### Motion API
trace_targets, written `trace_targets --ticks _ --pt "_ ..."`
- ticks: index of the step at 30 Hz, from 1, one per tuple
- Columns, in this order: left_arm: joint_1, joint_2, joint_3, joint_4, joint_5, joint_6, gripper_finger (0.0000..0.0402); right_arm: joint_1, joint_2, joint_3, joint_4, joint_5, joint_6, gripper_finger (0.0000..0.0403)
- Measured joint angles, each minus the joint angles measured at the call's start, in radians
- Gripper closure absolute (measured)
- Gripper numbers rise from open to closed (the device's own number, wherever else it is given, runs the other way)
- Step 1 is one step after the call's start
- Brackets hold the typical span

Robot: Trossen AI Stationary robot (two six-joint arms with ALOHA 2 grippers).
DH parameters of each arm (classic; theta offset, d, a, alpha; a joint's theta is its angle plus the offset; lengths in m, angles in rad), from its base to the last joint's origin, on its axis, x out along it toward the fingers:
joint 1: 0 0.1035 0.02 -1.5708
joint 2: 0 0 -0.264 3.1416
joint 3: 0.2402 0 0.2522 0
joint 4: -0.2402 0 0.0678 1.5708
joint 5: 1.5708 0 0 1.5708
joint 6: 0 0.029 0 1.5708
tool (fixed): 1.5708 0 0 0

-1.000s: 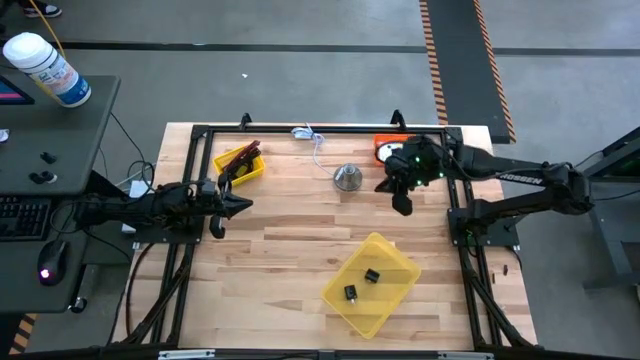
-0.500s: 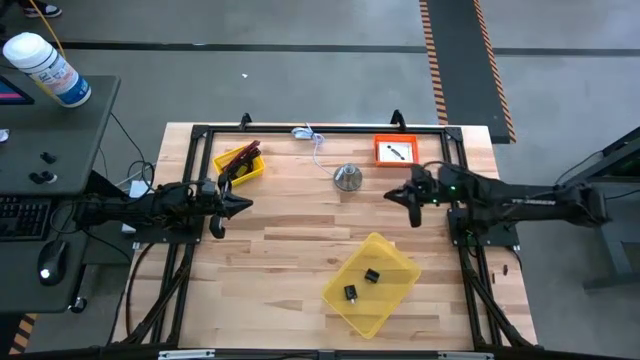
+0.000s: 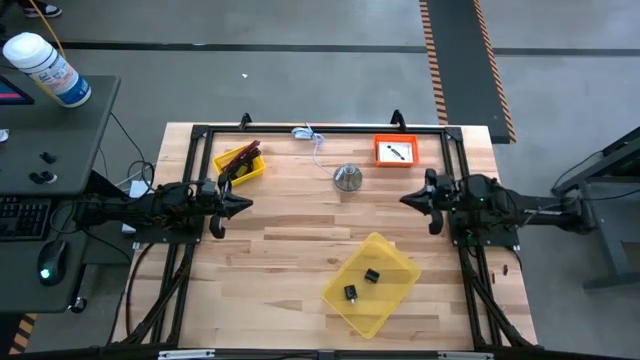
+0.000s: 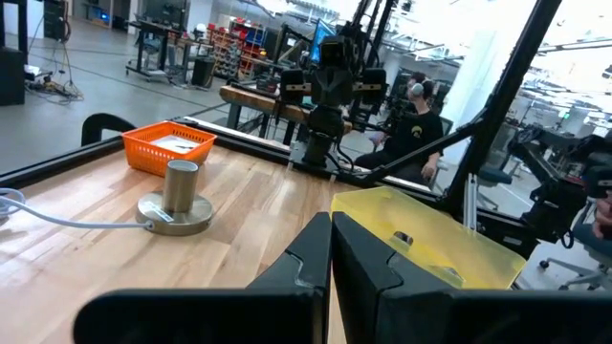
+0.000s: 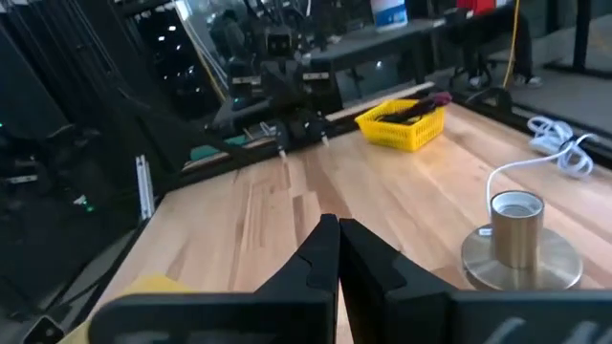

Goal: Pick and place items into bin
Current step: Return to Home Position

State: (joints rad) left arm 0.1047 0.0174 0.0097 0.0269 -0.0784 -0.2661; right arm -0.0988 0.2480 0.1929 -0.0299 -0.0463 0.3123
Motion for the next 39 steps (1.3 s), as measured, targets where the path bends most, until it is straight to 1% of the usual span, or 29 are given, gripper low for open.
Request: trace_targets --ticks 8,14,17,20,23,25,28,30,34,36,39 --pt "0.000 0.000 0.000 0.000 0.000 0.000 0.0401 0.002 -0.140 -0.060 -0.001 0.011 -0.052 0.0403" --pt "0.000 0.000 0.000 0.000 0.000 0.000 0.0401 0.002 -0.246 -0.105 0.016 -0.024 -0.069 0.0403" --pt "0.000 0.000 0.000 0.000 0.000 0.000 0.0401 0.002 -0.241 -0.141 0.108 -0.054 -0.069 0.0403" --pt "0.000 0.000 0.000 0.000 -0.001 0.000 0.0401 0.002 -0.238 -0.184 0.244 -0.068 -0.052 0.0403" --pt "0.000 0.000 0.000 0.001 -0.001 0.000 0.0401 0.002 -0.237 -0.184 0.243 -0.089 -0.051 0.0403" --pt "0.000 0.000 0.000 0.001 -0.001 0.000 0.0401 0.002 -0.237 -0.184 0.241 -0.138 -0.032 0.0403" --pt "0.000 0.000 0.000 0.001 -0.002 0.000 0.0401 0.002 -0.237 -0.184 0.190 -0.230 0.010 0.0403" --pt "0.000 0.000 0.000 0.001 -0.002 0.000 0.0401 0.003 -0.237 -0.184 0.160 -0.252 0.024 0.0403" --pt "0.000 0.000 0.000 0.001 -0.003 0.000 0.0401 0.034 -0.238 -0.184 0.148 -0.243 0.018 0.0403" --pt "0.000 0.000 0.000 0.001 -0.004 0.000 0.0401 0.057 -0.238 -0.184 0.131 -0.204 -0.007 0.0403" --pt "0.000 0.000 0.000 0.001 -0.004 0.000 0.0401 0.090 -0.237 -0.184 0.079 -0.110 -0.055 0.0403"
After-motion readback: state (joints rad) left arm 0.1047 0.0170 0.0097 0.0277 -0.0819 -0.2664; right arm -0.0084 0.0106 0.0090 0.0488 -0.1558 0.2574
